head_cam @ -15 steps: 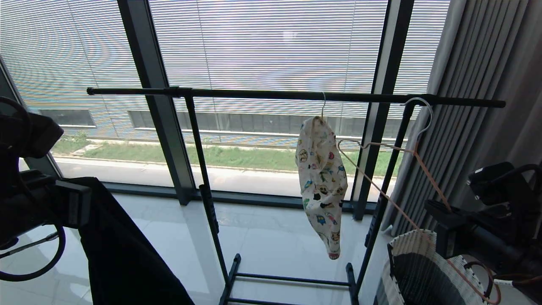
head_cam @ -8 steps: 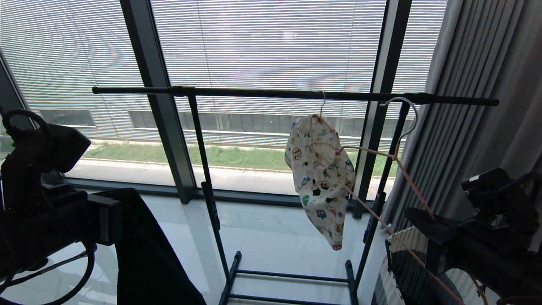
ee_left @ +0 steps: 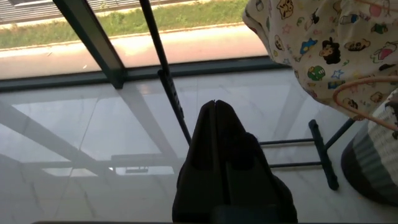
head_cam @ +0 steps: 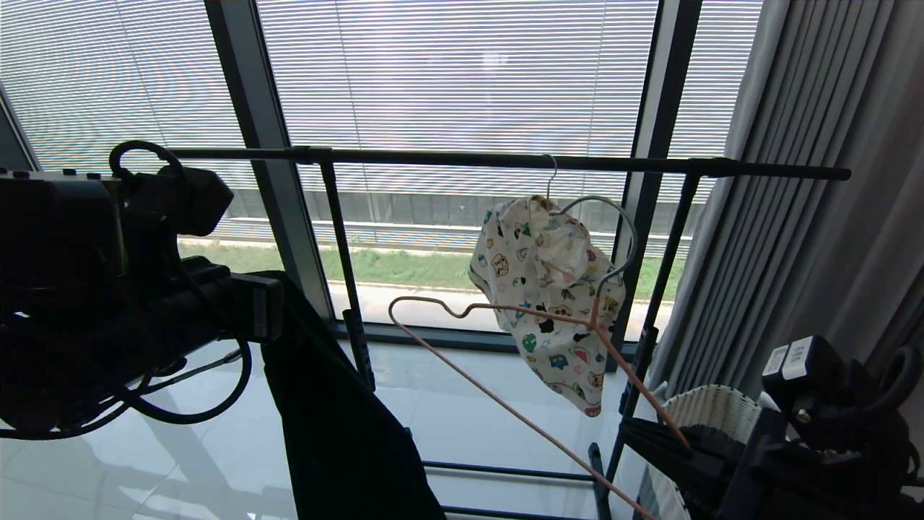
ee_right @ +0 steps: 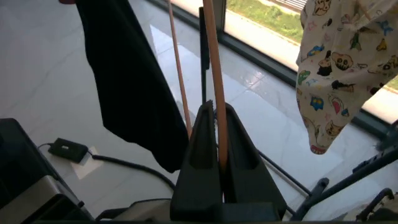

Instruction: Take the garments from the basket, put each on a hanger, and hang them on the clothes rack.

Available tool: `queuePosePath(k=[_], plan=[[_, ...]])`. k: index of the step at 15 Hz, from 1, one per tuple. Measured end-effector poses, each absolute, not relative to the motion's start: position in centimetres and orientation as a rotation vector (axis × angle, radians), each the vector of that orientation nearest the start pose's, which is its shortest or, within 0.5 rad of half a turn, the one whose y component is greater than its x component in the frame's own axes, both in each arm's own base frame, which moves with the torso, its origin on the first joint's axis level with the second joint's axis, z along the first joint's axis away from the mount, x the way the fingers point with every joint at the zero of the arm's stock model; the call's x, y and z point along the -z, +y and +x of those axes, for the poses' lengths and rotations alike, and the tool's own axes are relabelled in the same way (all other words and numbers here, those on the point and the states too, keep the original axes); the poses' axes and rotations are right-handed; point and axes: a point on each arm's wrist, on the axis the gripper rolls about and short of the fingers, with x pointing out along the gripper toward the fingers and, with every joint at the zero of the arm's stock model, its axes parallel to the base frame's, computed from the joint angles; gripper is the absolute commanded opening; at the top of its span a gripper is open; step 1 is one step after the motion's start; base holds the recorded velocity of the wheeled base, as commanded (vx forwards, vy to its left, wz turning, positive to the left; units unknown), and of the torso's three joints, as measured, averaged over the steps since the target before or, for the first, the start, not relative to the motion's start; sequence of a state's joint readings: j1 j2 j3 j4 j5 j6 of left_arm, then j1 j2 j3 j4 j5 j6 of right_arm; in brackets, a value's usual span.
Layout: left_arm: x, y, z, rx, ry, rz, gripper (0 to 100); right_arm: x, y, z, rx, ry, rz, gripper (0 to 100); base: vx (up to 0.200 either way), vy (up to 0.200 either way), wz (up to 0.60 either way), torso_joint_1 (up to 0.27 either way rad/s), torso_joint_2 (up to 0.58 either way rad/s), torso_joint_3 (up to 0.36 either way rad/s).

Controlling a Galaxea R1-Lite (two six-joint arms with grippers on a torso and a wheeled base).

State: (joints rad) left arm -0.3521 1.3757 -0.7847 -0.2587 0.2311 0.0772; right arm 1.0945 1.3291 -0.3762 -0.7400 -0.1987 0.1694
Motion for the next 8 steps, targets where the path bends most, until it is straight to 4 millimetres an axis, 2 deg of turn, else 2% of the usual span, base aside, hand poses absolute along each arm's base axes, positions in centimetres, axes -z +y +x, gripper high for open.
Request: queuePosePath(k=[4, 8], plan=[[-22.5, -8.1, 23.6, 0.127, 0.319, 0.172, 0, -17.3, 18.0, 8.4, -0.978, 0.262, 0.023, 0, 0.0, 0.0, 0.0, 0.0, 0.0, 0.0], [-22.4, -8.6, 23.8, 0.14, 0.327, 0.163, 0, -17.3, 20.0, 9.1, -1.001, 0.279, 0.021, 0, 0.0, 0.0, 0.0, 0.0, 0.0, 0.0]])
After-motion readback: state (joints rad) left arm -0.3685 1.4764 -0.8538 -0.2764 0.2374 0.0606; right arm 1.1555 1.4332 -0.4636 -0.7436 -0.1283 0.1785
